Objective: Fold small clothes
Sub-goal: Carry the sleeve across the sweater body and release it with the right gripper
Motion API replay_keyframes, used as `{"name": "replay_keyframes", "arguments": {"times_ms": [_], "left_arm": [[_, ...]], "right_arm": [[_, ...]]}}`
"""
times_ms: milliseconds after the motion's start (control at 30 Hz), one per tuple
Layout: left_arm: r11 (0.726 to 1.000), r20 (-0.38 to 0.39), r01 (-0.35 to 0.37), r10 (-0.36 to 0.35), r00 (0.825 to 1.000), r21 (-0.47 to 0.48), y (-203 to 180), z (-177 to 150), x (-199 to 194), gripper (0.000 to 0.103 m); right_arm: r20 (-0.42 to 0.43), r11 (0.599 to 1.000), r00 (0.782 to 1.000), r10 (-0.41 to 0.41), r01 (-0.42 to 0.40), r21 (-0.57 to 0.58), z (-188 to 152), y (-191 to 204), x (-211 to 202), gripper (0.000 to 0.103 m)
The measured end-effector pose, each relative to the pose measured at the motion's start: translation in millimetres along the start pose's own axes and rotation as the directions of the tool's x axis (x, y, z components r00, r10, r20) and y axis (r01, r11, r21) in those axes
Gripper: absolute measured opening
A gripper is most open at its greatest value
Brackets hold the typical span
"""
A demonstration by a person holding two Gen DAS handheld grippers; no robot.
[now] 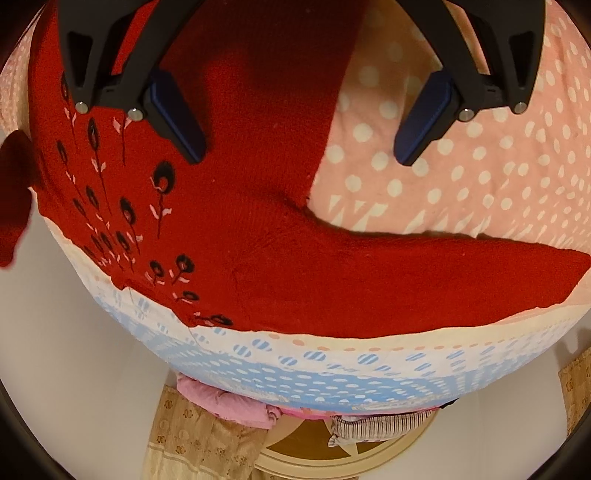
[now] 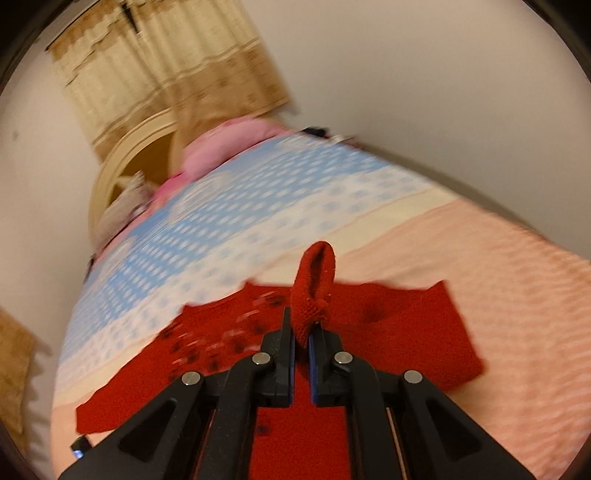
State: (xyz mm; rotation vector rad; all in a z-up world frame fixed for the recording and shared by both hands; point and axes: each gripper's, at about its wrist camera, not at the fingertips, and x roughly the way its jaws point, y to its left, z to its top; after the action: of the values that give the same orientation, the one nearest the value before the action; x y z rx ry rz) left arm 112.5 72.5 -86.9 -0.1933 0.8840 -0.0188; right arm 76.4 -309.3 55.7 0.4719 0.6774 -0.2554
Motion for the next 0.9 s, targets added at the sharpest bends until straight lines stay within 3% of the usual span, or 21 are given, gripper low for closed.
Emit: {"name": "replay_keyframes", "arguments": {"times_ms": [233, 433, 733, 900], "left_arm": [[1.000, 0.007, 0.018, -0.018, 1.000, -0.013, 4, 0, -1, 0.103], [0.996, 0.031, 0.065, -0.063, 0.998, -0.063, 12, 1, -5, 0.103], [0.992, 0.044, 0.085, -0.081, 0.996, -0.090, 16, 1, -6, 0.103], [0.992, 0.045, 0.079, -0.074, 0.996, -0.102, 18, 2, -4, 0.103]], "right_arm": [[-0.093, 0.984, 0.986, 0.140, -0.149, -0.097, -37, 106, 67, 0.005], [-0.209, 0.941, 0.944, 0.254, -0.291, -0.175, -75, 178, 112, 0.005], [-0.414, 0.848, 0.823, 0.390, -0.495, -0.186, -118, 222, 169, 0.005], [-0.518, 0.802, 0.729, 0.448, -0.584, -0.128, -135, 227, 194, 0.008]]}}
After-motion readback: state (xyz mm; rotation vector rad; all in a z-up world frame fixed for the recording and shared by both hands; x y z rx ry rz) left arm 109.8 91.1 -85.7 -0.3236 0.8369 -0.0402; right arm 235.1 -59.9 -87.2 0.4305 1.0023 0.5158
